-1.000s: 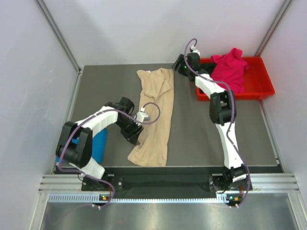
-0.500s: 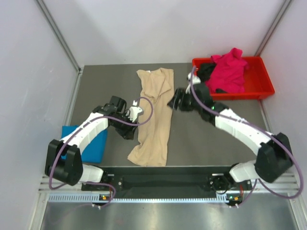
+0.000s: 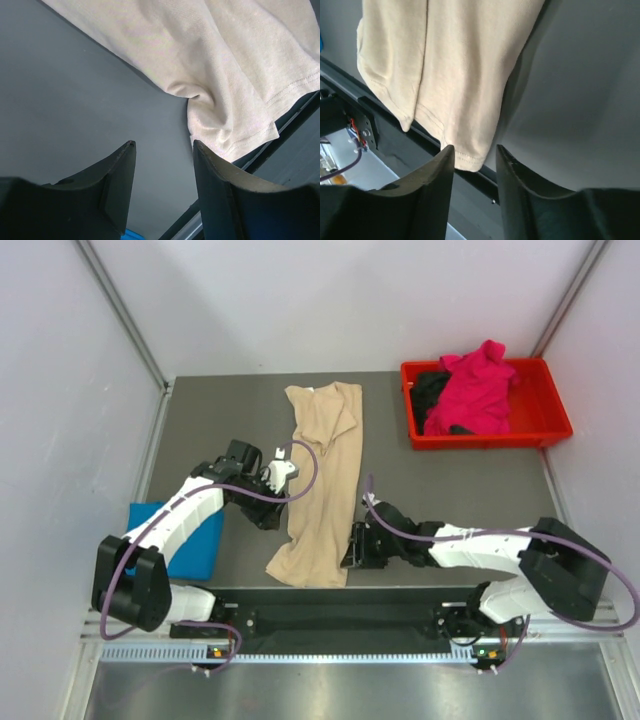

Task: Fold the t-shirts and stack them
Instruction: Fold the tshirt

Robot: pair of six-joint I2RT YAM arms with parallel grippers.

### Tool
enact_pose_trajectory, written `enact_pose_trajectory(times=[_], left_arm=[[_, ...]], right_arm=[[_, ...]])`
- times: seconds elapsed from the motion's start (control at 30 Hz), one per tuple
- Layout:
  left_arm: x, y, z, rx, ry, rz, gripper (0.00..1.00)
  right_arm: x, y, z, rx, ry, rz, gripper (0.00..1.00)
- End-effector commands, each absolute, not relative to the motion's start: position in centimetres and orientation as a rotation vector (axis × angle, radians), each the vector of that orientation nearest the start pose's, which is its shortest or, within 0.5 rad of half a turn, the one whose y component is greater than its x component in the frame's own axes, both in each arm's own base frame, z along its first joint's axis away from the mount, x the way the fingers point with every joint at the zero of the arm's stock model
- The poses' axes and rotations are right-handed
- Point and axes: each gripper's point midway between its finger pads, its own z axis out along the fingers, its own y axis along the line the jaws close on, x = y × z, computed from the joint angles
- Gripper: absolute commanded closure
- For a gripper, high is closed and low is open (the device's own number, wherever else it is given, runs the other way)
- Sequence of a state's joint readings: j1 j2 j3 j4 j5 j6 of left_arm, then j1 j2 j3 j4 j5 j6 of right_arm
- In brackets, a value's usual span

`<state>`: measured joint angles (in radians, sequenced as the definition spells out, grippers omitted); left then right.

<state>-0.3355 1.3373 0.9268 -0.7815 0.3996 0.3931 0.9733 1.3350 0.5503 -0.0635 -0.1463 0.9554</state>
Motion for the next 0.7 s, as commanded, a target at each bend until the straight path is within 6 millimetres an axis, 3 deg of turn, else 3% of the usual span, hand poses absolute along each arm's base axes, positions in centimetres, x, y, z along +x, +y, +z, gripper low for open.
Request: enact_pose_trajectory(times=[0.0, 0.13, 0.23, 0.47, 0.67], left_arm=[[23.3, -14.0, 9.7, 1.043, 2.442, -0.546, 0.46], [23.2, -14.2, 9.8, 1.046, 2.436, -0.560, 0.45], [22.7, -14.7, 10.0, 1.074, 2.426, -0.613, 0.45], [21.6, -16.0, 10.7, 1.151, 2.384, -0.755, 0.45], [20.9, -17.6, 12.4, 1.250, 2.235, -0.830, 0.46]], right_arm=[[12.9, 32.1, 4.9, -0.060, 2.657, 1.093, 0.62], [13.2, 31.4, 3.6, -0.026, 2.694, 1.059, 0.87], [13.4, 30.0, 3.0, 0.024, 2.697, 1.030, 0.95], [12.1, 28.2, 2.3, 0.033, 2.727, 1.037, 1.00], [12.2, 24.2, 2.2, 0.045, 2.763, 0.923, 1.00]])
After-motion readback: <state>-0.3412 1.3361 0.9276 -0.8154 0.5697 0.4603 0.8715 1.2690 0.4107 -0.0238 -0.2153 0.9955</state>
